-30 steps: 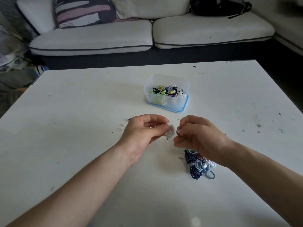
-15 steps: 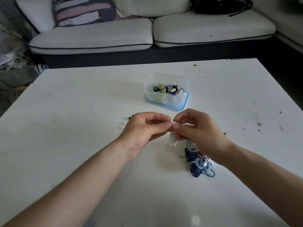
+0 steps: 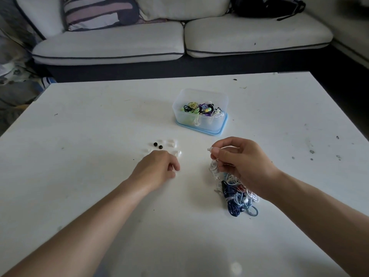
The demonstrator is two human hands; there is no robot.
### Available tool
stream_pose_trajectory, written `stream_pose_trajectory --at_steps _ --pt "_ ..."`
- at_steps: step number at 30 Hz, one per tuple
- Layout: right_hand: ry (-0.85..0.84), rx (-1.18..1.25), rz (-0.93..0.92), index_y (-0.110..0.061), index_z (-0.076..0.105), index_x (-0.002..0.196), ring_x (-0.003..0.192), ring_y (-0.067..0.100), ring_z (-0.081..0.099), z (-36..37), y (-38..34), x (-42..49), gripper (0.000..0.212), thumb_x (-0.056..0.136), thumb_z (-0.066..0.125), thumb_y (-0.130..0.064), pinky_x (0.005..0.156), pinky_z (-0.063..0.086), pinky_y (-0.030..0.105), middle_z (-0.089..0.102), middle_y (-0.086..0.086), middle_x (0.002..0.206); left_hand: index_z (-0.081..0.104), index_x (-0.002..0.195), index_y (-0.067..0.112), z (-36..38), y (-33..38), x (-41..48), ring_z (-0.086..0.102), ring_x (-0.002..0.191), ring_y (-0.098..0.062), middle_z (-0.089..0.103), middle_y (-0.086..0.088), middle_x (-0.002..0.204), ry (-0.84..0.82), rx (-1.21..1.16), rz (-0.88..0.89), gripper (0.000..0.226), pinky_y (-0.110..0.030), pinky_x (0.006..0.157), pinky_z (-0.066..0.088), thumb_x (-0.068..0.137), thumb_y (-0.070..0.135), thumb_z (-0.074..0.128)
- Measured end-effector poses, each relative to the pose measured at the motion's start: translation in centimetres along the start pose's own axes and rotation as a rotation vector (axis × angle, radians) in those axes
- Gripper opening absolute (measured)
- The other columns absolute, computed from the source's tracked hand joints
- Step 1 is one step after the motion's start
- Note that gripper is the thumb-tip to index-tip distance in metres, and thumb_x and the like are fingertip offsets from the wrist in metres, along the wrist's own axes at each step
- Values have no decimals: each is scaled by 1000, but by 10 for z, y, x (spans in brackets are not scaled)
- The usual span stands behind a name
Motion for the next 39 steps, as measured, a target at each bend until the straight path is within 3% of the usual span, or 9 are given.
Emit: stream_pose_trajectory --at_steps 4,7,10,13,19,30,39 --pt "-16 7 17 -1 71 89 63 19 60 2 0 -1 11 82 75 -8 62 54 25 69 15 79 72 87 31 5 3 0 57 80 -7 55 15 81 -5 60 9 14 -19 58 35 84 19 67" --pt "-20 37 19 1 72 91 66 23 63 3 0 -2 12 81 75 -5 63 55 24 70 18 80 70 80 31 -2 8 -1 57 75 -2 59 15 81 50 22 47 11 -20 61 38 83 21 68" --pt "-34 44 10 2 71 93 70 26 64 3 -1 -2 11 83 73 -3 66 57 26 71 19 83 72 77 23 -18 28 -7 61 63 2 70 12 74 134 -415 64 11 -14 61 44 79 13 76" --pt "-68 44 -2 3 70 96 69 24 65 7 -3 -4 19 80 74 -7 68 58 29 72 19 83 72 84 13 -27 48 -18 61 61 -4 72 -1 77 79 -921 46 12 -12 56 44 79 3 77" --pt "-79 73 -39 0 71 89 64 22 67 14 -7 -7 26 68 76 -14 65 58 28 72 19 81 73 84 8 -23 57 -26 67 76 -15 72 -7 81 -50 -1421 -11 22 -20 75 55 65 -1 74" --pt "-48 58 -53 -5 75 84 69 28 66 11 -12 -7 24 64 81 -18 70 59 33 69 33 90 72 99 1 -28 56 -29 72 93 -22 74 -17 99 -81 -1467 -54 26 -21 81 57 80 -14 62" --pt "-46 12 -61 -2 75 88 67 25 66 10 -14 -8 29 65 80 -19 70 59 32 71 23 79 72 92 4 -29 59 -31 74 87 -22 75 -13 89 -54 -1415 -54 17 -20 75 56 82 -7 63"
Point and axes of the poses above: each hand's wrist, its own x-axis towards the middle knuckle, its own z-axis out of the palm, y = z × x, the point moved 6 cm from there along x, towards the middle knuckle
